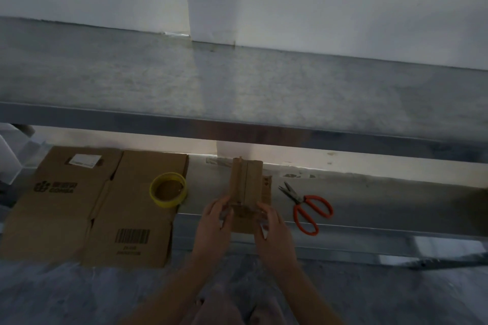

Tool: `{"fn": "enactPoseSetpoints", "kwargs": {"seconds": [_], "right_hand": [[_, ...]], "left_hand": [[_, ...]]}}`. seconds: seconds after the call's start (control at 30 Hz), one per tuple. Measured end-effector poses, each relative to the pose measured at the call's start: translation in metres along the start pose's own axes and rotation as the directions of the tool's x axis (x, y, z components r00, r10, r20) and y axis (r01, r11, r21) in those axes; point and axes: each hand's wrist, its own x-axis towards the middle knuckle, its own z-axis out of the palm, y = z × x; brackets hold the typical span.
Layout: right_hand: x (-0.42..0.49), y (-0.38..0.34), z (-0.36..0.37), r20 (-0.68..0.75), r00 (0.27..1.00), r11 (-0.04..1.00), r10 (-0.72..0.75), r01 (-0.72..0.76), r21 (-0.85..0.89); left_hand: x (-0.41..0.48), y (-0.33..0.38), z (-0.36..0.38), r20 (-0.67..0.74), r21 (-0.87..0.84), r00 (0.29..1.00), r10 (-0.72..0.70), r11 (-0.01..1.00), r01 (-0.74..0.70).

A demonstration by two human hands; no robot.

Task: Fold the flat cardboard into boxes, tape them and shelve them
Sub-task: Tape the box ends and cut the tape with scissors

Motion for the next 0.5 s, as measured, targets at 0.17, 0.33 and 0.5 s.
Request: {"fn": "enactPoseSetpoints", "kwargs": {"seconds": [0.17,0.33,0.5], "right_hand": [[0.012,-0.001,-0.003,-0.049,0.995,0.985,0.087,-0.079,0.155],[0.029,0.001,-0.006,-0.068,0.994,0.994,0.083,-0.077,0.080],[0.036,-0.001,-0.003,-0.057,0.997,0.999,0.043,-0.043,0.005]], "left_hand": [[0.005,0.006,0.002,0.030,-0.065,0.998,-0.048,0.997,0.050],[0.020,0.005,-0.003,0.024,-0.044,0.998,-0.064,0.997,0.065],[0.039,-0.002,-0.011,0.106,0.297,0.988,0.109,0.945,-0.136]]}}
